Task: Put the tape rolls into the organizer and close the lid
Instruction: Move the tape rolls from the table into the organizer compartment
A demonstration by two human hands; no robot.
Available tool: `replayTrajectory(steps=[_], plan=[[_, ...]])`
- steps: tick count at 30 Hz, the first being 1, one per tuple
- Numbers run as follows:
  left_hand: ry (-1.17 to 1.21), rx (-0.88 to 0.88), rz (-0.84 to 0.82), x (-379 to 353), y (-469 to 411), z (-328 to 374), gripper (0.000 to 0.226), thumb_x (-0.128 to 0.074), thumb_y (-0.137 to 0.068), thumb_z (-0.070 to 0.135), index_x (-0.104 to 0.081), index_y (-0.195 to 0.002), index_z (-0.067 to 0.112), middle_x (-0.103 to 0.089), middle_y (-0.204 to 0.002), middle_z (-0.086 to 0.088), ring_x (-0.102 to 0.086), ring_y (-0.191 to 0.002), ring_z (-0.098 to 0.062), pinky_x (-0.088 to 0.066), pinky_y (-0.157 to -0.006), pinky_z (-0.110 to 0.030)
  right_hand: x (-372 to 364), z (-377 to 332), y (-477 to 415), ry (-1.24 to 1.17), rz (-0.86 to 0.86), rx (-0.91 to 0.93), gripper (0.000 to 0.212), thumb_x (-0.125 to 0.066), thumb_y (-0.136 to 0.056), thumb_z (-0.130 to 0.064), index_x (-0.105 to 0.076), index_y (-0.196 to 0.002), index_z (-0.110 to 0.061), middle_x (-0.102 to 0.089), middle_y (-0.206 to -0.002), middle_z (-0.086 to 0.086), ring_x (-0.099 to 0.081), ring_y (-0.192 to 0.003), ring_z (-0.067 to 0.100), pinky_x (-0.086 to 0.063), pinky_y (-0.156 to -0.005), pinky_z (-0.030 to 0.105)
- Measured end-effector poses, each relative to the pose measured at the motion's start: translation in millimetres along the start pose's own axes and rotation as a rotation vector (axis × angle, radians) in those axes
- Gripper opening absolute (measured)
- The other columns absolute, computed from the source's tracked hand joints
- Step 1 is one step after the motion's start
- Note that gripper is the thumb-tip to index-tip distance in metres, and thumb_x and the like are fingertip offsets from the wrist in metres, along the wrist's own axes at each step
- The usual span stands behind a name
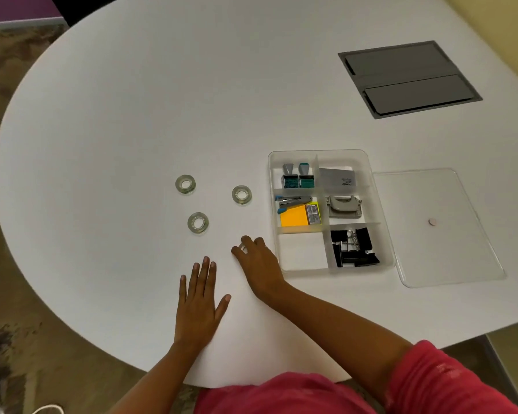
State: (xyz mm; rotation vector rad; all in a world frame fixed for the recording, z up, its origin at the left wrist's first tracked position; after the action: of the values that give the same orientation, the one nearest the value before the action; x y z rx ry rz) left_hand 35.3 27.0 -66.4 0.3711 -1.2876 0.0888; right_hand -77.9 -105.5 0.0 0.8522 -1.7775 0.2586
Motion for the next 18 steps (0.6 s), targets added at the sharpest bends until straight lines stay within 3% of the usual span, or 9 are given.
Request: replayTrajectory(steps=[5, 9, 13, 18], plan=[[0.005, -0.006, 0.007, -1.2, -0.2, -2.6, 0.068, -0.020, -0.094, 0.051, -0.004, -0.150, 0.016, -0.005, -0.160, -0.005, 0.002, -0.147, -0.020, -0.002, -0.119, -0.045, 34.7, 2.1, 14.6, -0.165, 0.386, 0.012, 0.046, -0.071, -0.076, 0.000, -0.061, -0.119, -0.012, -0.054, -0.127, 0.016, -0.052, -0.114, 0.030, -0.056, -0.075, 0.032], [0.011, -0.009, 0.010, -0.7, 0.3, -3.3, 0.066, -0.018, -0.095, 0.049, -0.004, -0.150, 0.015, -0.006, -0.160, -0.005, -0.001, -0.147, -0.021, -0.005, -0.119, -0.046, 55.2, 34.8, 33.7, -0.268, 0.524, -0.200, 0.047, -0.068, -0.076, -0.004, -0.057, -0.119, -0.018, -0.049, -0.123, 0.012, -0.051, -0.107, 0.027, -0.048, -0.073, 0.023], [0.035, -0.008, 0.023, 0.5, 1.0, -1.1, 0.064, -0.018, -0.095, 0.046, -0.006, -0.150, 0.015, -0.009, -0.159, -0.006, -0.002, -0.147, -0.021, -0.004, -0.119, -0.045, 61.3, 69.8, 47.7, -0.295, 0.478, -0.317, 0.044, -0.070, -0.077, -0.003, -0.059, -0.118, -0.014, -0.052, -0.120, 0.013, -0.058, -0.097, 0.029, -0.055, -0.076, 0.033], [0.071, -0.003, 0.034, 3.0, 1.4, -0.4, 0.061, -0.019, -0.096, 0.042, -0.007, -0.150, 0.017, -0.009, -0.159, -0.005, -0.001, -0.147, -0.020, -0.001, -0.119, -0.043, 59.7, 93.4, 45.7, -0.166, 0.167, -0.327, 0.042, -0.069, -0.077, -0.001, -0.059, -0.117, -0.013, -0.054, -0.119, 0.012, -0.060, -0.095, 0.030, -0.053, -0.072, 0.034]])
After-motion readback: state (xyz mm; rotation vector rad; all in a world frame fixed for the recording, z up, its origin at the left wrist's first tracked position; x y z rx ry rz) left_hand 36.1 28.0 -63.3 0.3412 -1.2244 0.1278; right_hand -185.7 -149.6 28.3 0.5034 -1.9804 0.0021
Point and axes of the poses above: each hand's wrist, its own y-axis away from the middle knuckle, its own x-axis out of the back of the hand, z = x × y, the point moved 1 cm from there along -y, towards the middle knuckle
